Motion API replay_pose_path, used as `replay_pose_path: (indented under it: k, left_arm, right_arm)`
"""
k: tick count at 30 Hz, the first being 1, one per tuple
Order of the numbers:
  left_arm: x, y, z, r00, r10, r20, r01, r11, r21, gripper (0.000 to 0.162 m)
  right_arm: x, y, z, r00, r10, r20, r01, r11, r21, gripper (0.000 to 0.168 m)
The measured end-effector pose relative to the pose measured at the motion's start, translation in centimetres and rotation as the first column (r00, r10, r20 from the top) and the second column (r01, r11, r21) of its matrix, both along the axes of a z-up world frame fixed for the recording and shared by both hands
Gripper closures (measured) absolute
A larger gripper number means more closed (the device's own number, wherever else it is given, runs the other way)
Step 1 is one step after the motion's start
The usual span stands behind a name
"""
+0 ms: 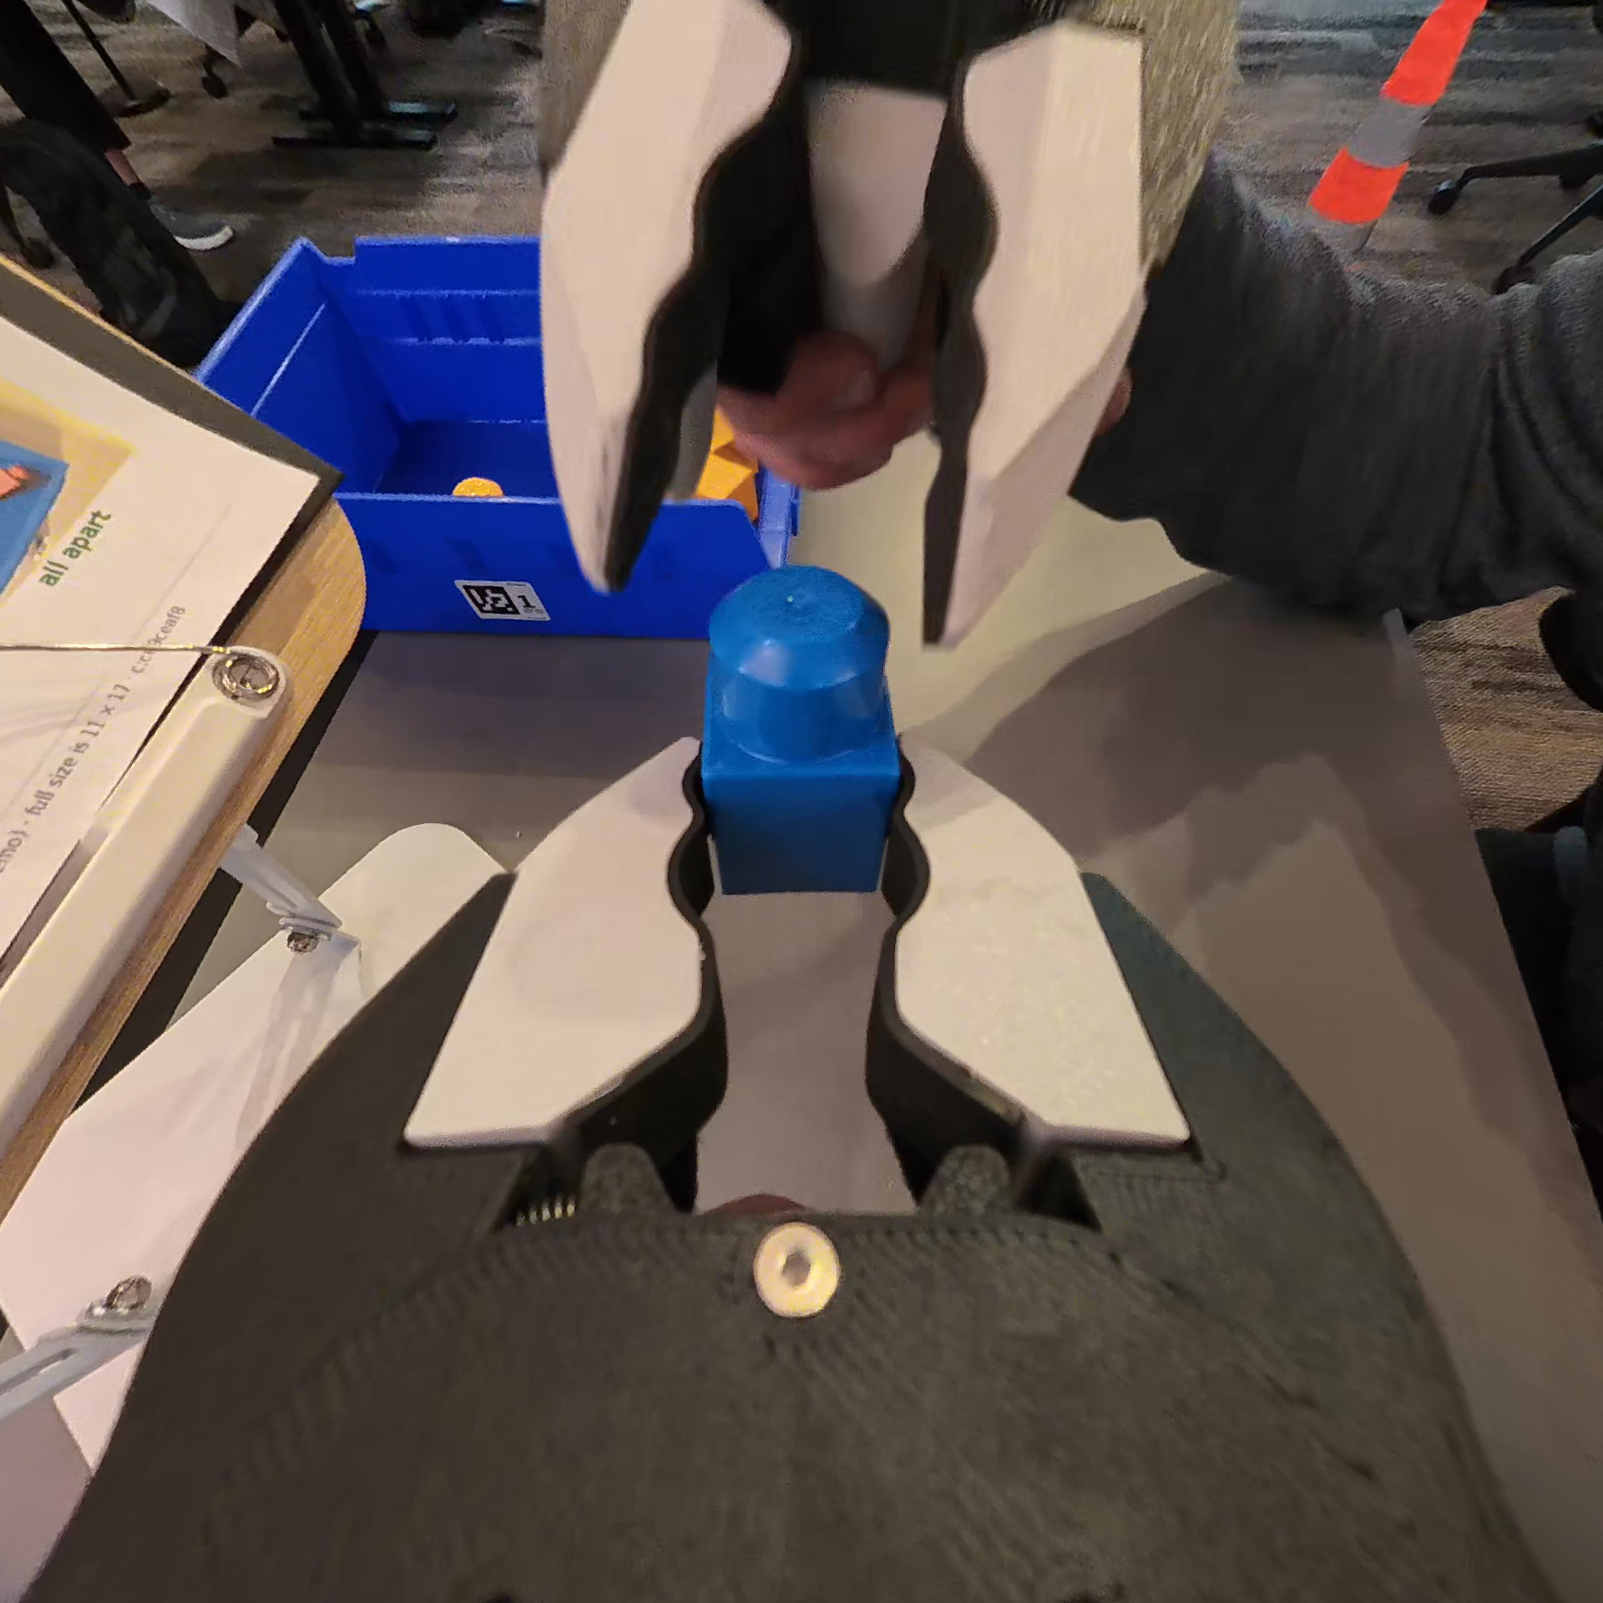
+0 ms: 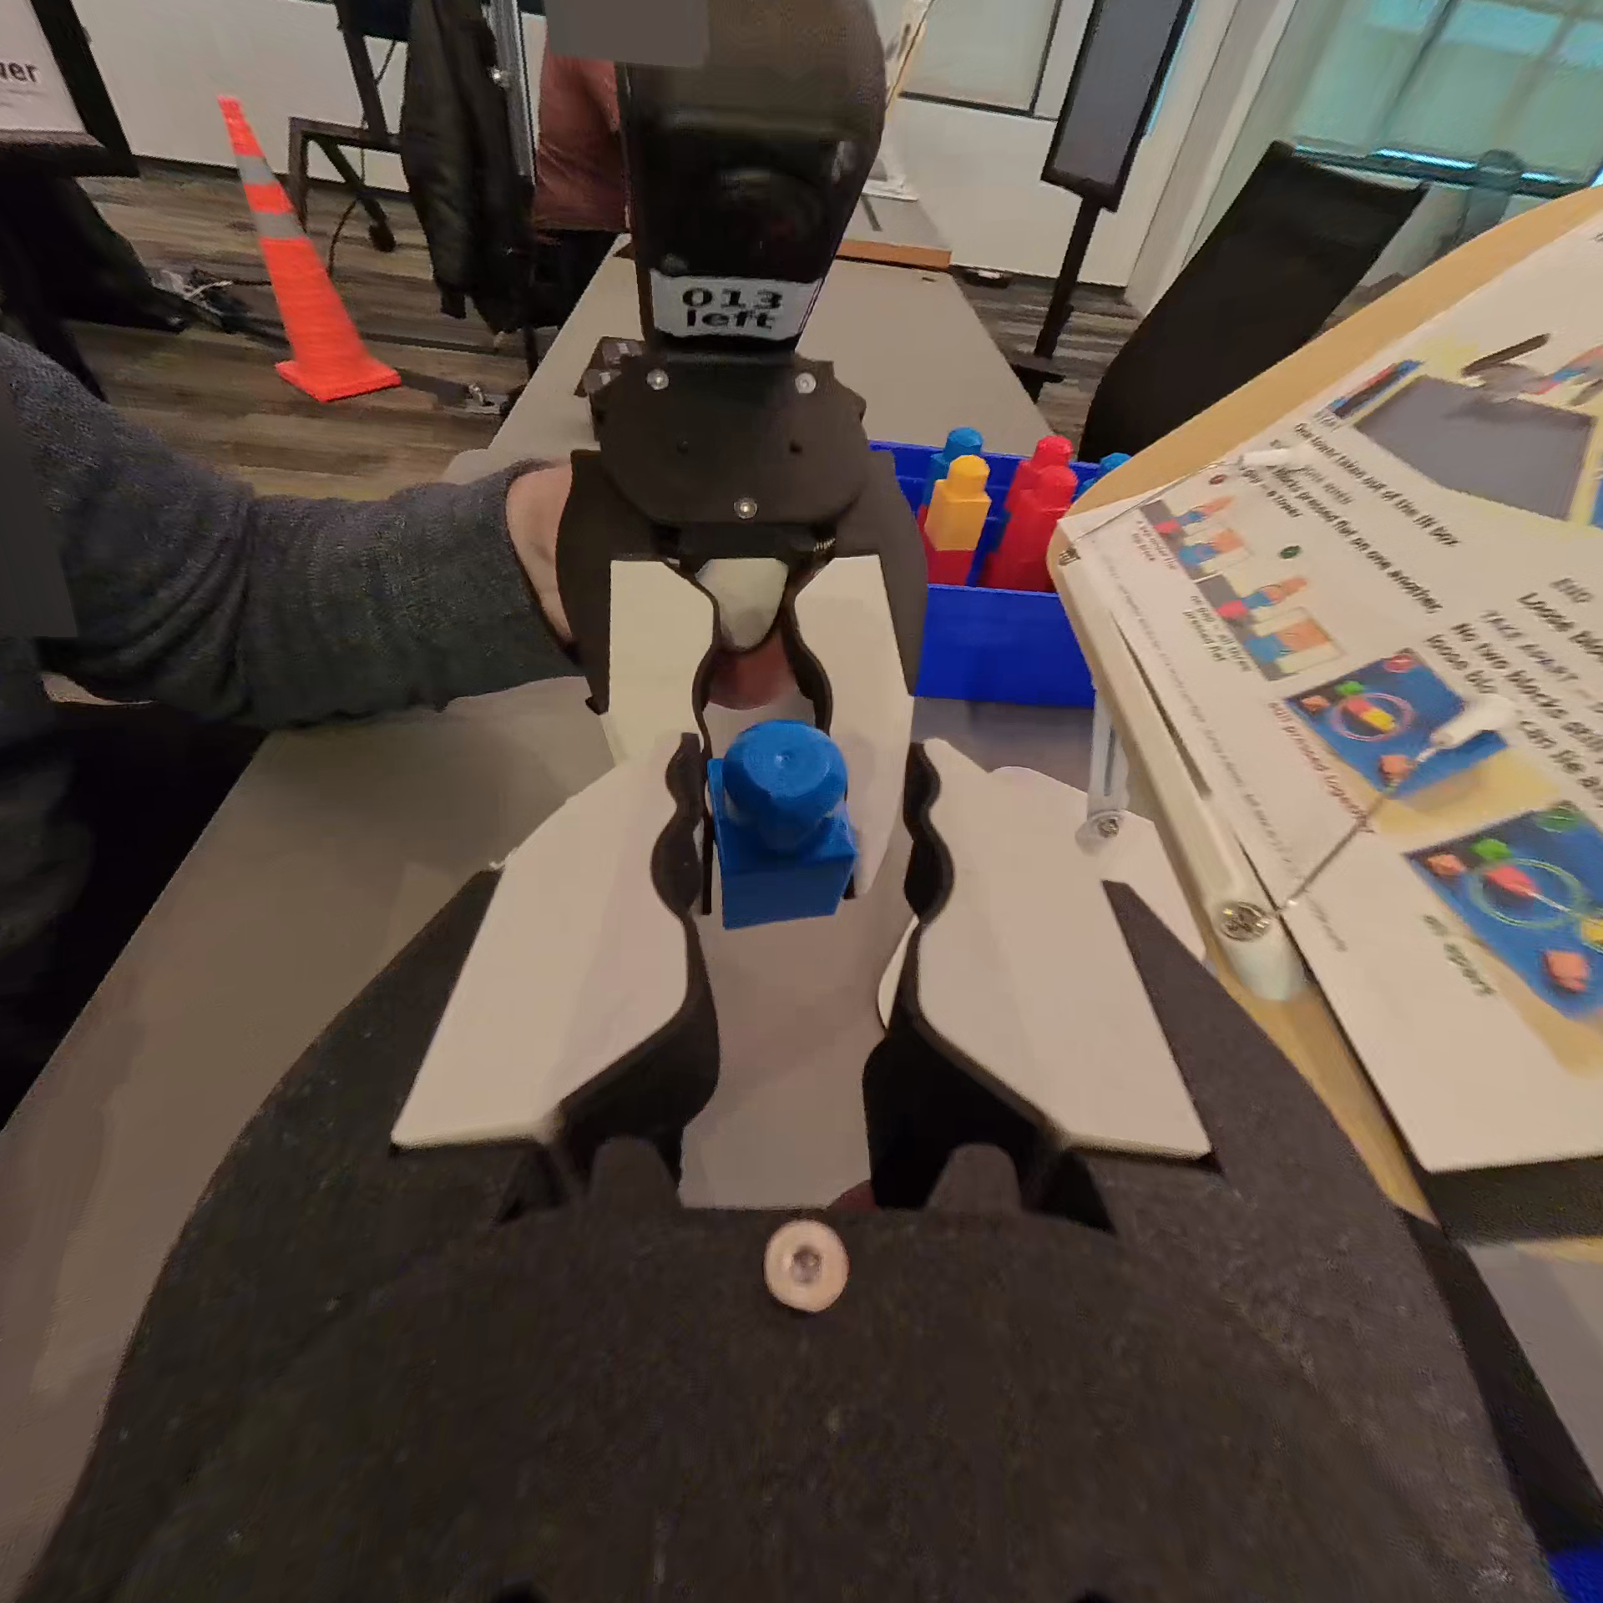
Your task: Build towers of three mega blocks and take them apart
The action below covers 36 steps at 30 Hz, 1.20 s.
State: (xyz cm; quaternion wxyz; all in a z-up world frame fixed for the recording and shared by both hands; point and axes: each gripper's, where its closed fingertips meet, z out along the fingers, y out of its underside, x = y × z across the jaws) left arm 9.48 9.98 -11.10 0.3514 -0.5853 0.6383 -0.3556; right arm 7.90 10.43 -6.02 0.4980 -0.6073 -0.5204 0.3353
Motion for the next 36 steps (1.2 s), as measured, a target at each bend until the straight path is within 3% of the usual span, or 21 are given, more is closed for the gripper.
replay_pose_path:
  k: [9, 16, 20, 23, 28, 33, 36]
  left_arm:
    - [0.2, -0.4, 0.5, 0.999, -0.023, 0.034, 0.024, 1.000, -0.013, 0.126]
    - [-0.6, 0.2, 1.3, 0.998, 0.006, 0.055, -0.005, 1.000, -0.027, 0.117]
    - [-1.3, 1.0, 2.1, 0.996, 0.035, 0.084, -0.034, 0.999, -0.018, 0.141]
    - [-1.9, 1.6, 2.8, 0.993, 0.058, 0.107, -0.058, 0.998, 0.004, 0.162]
    - [-2.4, 2.0, 2.9, 0.992, 0.082, 0.097, -0.084, 0.996, 0.024, 0.162]
    - [-2.4, 2.0, 2.5, 0.994, 0.077, 0.075, -0.080, 0.996, 0.037, 0.162]
    - [-2.3, 2.0, 2.3, 0.995, 0.078, 0.064, -0.081, 0.996, 0.045, 0.162]
  right_arm:
    - [-1.3, -0.5, -0.2, 0.997, 0.064, -0.052, -0.066, 0.997, -0.038, 0.139]
    - [0.4, 0.0, 2.7, 0.985, 0.012, -0.171, -0.014, 1.000, -0.008, 0.139]
    - [5.2, 2.2, 4.1, 0.971, -0.152, -0.185, 0.161, 0.986, 0.034, 0.139]
    - [10.5, 4.9, 3.8, 0.926, -0.342, -0.158, 0.351, 0.936, 0.033, 0.139]
    - [18.7, 8.9, 0.3, 0.790, -0.612, -0.043, 0.611, 0.791, -0.031, 0.139]
    - [23.1, 11.3, -4.4, 0.683, -0.728, 0.060, 0.726, 0.667, -0.165, 0.126]
    - [23.9, 11.8, -5.2, 0.650, -0.756, 0.076, 0.755, 0.632, -0.174, 0.123]
